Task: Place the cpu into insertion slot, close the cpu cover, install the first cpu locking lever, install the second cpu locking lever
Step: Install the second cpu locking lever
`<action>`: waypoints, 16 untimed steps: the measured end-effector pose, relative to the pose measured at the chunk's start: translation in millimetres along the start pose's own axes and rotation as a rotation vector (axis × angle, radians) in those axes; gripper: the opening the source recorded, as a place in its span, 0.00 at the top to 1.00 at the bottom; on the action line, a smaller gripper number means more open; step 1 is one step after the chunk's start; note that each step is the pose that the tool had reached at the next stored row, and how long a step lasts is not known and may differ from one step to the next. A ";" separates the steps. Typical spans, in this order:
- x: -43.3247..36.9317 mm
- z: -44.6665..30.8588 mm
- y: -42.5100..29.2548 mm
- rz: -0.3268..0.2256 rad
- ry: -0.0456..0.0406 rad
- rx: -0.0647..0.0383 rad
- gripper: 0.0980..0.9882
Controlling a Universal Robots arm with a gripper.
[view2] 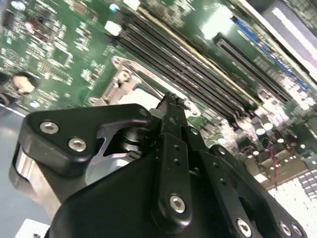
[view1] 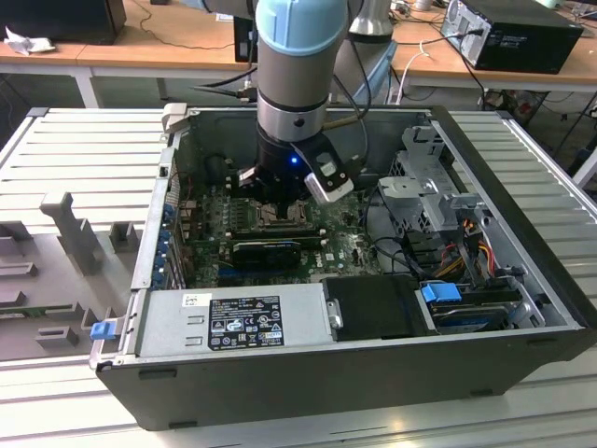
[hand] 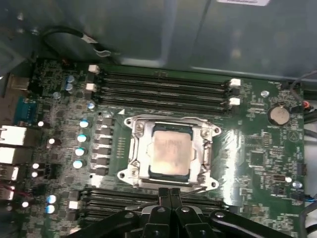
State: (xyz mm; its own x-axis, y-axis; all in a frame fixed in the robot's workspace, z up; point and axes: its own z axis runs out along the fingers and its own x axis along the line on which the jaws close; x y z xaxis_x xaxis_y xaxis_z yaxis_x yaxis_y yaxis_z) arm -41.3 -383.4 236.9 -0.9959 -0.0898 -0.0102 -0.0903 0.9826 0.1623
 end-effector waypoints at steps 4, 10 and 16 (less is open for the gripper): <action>4.1 7.1 -1.1 0.000 0.0017 0.000 0.99; 17.4 12.1 -6.5 0.000 0.0002 -0.018 0.99; 29.8 17.6 -12.4 -0.003 -0.0038 -0.067 0.99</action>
State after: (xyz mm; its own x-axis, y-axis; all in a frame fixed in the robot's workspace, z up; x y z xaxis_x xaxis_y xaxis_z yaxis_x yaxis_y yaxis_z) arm -69.9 -395.3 217.3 -0.9957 -0.0920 -0.0145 -0.0929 0.9693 0.2277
